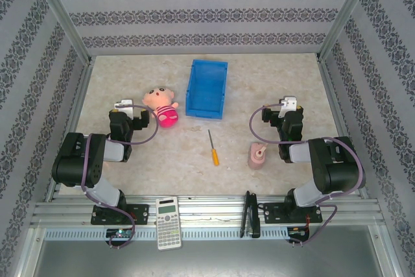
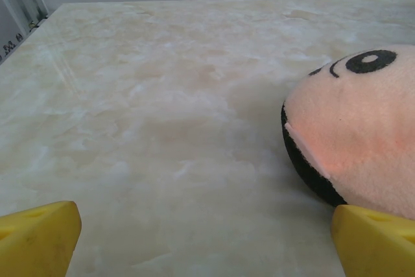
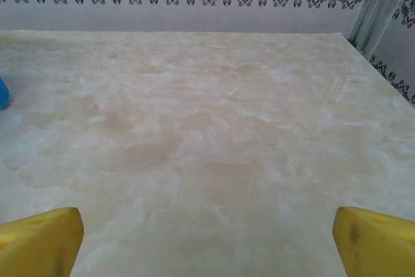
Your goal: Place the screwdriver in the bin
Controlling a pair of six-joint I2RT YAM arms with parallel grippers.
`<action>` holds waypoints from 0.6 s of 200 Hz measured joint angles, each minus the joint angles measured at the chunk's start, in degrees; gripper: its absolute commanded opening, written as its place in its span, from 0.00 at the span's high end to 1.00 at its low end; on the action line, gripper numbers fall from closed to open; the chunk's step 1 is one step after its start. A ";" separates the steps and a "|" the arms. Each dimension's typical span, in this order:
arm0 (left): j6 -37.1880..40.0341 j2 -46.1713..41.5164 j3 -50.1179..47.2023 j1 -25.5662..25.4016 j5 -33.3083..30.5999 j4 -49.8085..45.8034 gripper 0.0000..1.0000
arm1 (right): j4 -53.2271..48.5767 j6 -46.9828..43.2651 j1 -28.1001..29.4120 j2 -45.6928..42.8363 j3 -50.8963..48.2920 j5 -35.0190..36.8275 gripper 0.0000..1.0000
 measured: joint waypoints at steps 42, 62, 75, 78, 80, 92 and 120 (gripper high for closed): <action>0.20 0.00 0.02 0.00 1.51 -0.13 0.01 | -4.31 0.61 0.00 -1.51 0.85 1.90 0.02; 0.20 -0.02 0.02 0.00 1.75 -0.28 0.01 | -10.97 1.11 -0.02 -6.97 2.56 3.67 0.02; 0.44 -0.74 0.02 0.00 2.78 -1.51 0.01 | -17.20 2.54 -0.24 -12.22 4.52 4.31 0.02; 0.46 -1.20 0.02 0.00 3.10 -2.05 0.01 | -18.67 2.93 -0.31 -13.42 5.09 4.31 0.02; 0.52 -1.62 0.07 0.00 3.34 -2.75 0.01 | -19.80 3.26 -0.37 -14.25 5.55 4.31 0.02; 0.87 -4.57 0.85 0.00 4.52 -7.10 0.01 | -26.01 5.14 -0.44 -18.47 8.57 4.44 0.02; 2.80 -11.61 9.22 0.00 7.43 -23.08 0.01 | -38.69 10.01 0.00 -24.90 15.08 4.63 0.02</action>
